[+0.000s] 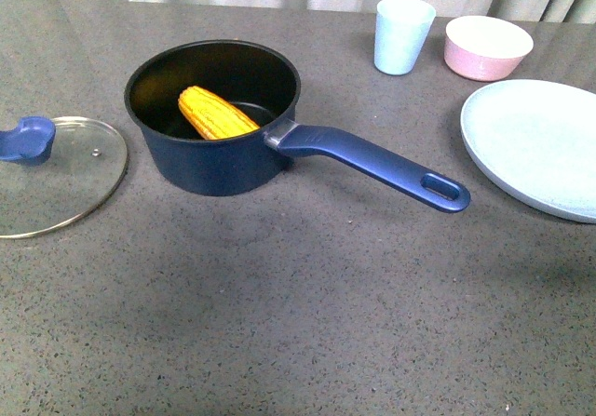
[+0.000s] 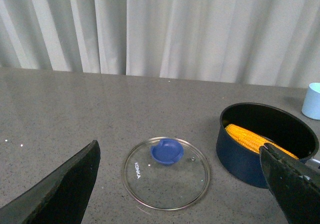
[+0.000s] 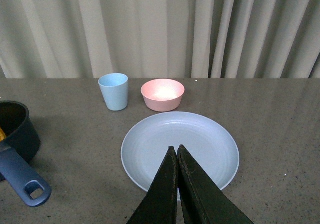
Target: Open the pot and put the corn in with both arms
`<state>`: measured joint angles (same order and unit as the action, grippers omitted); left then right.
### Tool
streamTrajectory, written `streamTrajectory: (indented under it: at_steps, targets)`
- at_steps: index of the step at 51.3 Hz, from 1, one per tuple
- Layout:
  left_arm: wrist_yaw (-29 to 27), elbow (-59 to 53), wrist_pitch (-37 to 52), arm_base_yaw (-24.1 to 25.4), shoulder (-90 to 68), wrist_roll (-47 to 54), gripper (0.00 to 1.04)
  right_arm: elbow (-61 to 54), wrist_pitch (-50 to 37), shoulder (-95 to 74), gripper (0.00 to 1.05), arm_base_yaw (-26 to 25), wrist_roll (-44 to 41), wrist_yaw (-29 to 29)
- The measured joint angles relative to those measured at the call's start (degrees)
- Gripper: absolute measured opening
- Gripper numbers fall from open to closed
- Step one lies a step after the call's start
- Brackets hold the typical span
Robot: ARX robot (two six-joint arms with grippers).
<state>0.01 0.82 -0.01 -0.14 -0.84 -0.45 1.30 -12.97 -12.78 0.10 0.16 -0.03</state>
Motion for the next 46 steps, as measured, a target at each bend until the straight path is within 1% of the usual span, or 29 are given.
streamTrajectory:
  at_steps: [11,13,14,16,37,39,41,43,46]
  targets:
    - [0.0,0.0,0.0,0.0,0.0,0.0,0.96,0.0,3.0,2.8,0.02,0.0,0.0,0.0]
    - [0.0,0.0,0.0,0.0,0.0,0.0,0.96,0.0,5.4,4.8,0.02,0.0,0.0,0.0]
    - [0.0,0.0,0.0,0.0,0.0,0.0,0.96,0.0,9.0,7.1,0.02,0.0,0.0,-0.2]
    - [0.0,0.0,0.0,0.0,0.0,0.0,0.96,0.0,12.2,10.6,0.02,0.0,0.0,0.0]
    - [0.0,0.0,0.0,0.0,0.0,0.0,0.96,0.0,12.9,12.4,0.02,0.0,0.0,0.0]
    - [0.0,0.0,0.0,0.0,0.0,0.0,0.96,0.0,12.9,12.4,0.12,0.0,0.0,0.0]
    - [0.0,0.0,0.0,0.0,0.0,0.0,0.96,0.0,12.9,12.4,0.17,0.0,0.0,0.0]
    - [0.0,0.0,0.0,0.0,0.0,0.0,0.96,0.0,12.9,12.4,0.26,0.0,0.0,0.0]
    - [0.0,0.0,0.0,0.0,0.0,0.0,0.96,0.0,12.9,12.4,0.37,0.0,0.0,0.0]
